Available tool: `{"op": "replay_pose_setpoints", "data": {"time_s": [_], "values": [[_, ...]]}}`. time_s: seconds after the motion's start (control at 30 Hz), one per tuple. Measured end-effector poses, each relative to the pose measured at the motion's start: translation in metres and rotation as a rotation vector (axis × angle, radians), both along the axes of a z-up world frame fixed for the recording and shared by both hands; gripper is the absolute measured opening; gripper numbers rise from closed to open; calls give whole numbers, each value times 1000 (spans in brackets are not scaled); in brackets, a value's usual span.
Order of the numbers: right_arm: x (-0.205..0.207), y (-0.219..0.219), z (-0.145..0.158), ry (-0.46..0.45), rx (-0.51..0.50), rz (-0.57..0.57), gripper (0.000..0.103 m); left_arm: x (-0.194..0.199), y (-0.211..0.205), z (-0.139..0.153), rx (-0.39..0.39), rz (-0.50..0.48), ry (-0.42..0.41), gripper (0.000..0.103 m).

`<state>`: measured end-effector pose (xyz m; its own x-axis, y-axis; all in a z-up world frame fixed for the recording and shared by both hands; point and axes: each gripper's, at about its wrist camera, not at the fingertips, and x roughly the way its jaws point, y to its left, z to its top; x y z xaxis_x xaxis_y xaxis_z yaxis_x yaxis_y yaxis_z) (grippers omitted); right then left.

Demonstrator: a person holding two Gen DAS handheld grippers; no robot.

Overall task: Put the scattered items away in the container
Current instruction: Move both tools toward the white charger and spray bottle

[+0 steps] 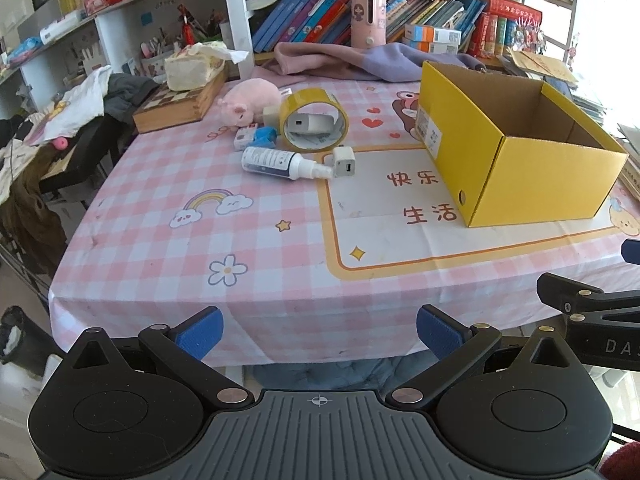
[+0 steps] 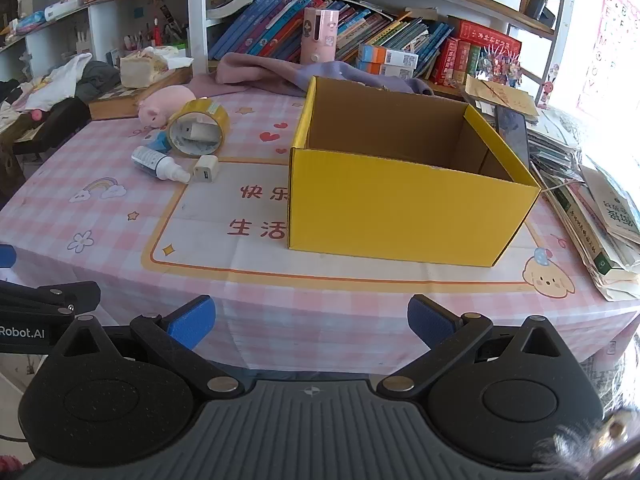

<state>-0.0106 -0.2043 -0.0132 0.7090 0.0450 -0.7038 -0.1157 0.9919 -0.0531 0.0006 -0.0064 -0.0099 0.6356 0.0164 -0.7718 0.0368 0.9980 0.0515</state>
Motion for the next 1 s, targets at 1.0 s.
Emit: {"op": "replay_pose_setpoints", "data": {"time_s": [1.0], "values": [[3,7,9,-41,-28,26,103,1,5,9,-61,-38,-50,103]]}}
